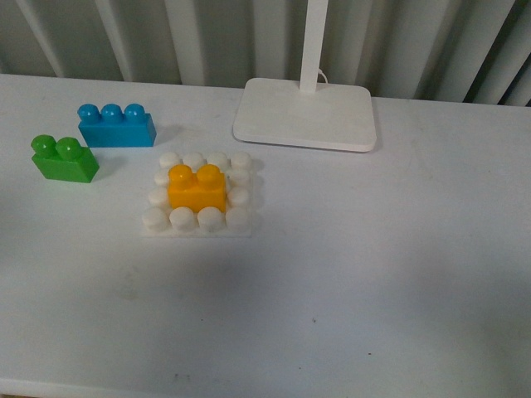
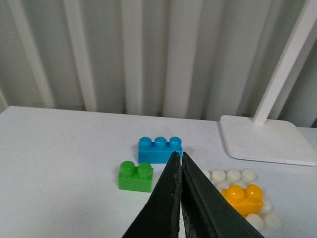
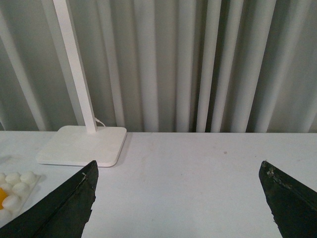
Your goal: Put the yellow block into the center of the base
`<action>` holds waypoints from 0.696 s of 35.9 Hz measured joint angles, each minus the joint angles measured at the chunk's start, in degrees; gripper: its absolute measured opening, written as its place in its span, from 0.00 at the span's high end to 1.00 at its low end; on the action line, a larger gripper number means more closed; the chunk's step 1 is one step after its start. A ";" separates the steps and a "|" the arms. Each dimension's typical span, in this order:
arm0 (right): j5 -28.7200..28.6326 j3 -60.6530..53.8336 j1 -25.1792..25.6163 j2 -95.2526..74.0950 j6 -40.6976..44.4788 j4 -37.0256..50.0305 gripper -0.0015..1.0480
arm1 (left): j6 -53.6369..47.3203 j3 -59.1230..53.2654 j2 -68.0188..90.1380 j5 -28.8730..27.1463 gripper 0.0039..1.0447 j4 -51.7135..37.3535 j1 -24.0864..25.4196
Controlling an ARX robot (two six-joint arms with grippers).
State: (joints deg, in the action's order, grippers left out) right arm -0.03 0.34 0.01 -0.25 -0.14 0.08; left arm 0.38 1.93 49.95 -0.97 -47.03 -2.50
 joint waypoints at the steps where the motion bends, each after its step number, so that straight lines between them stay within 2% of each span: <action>1: 0.00 0.00 0.00 0.00 0.00 0.00 0.09 | 0.02 -0.26 -1.46 0.46 0.96 1.16 0.94; 4: 0.00 0.00 0.00 0.00 0.02 0.00 0.09 | 0.02 -0.83 -6.21 0.61 0.96 4.98 2.34; 15: -0.02 0.02 0.00 0.00 0.02 0.00 0.09 | 0.02 -1.40 -21.49 0.94 0.96 18.80 2.36; 25: 0.00 0.00 0.00 0.00 0.02 0.00 0.09 | 0.02 -1.42 -30.10 0.94 0.96 26.99 2.36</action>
State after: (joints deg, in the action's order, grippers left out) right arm -0.03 0.34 0.01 -0.25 -0.12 0.08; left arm 0.40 0.51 19.86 -0.03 -20.03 -0.14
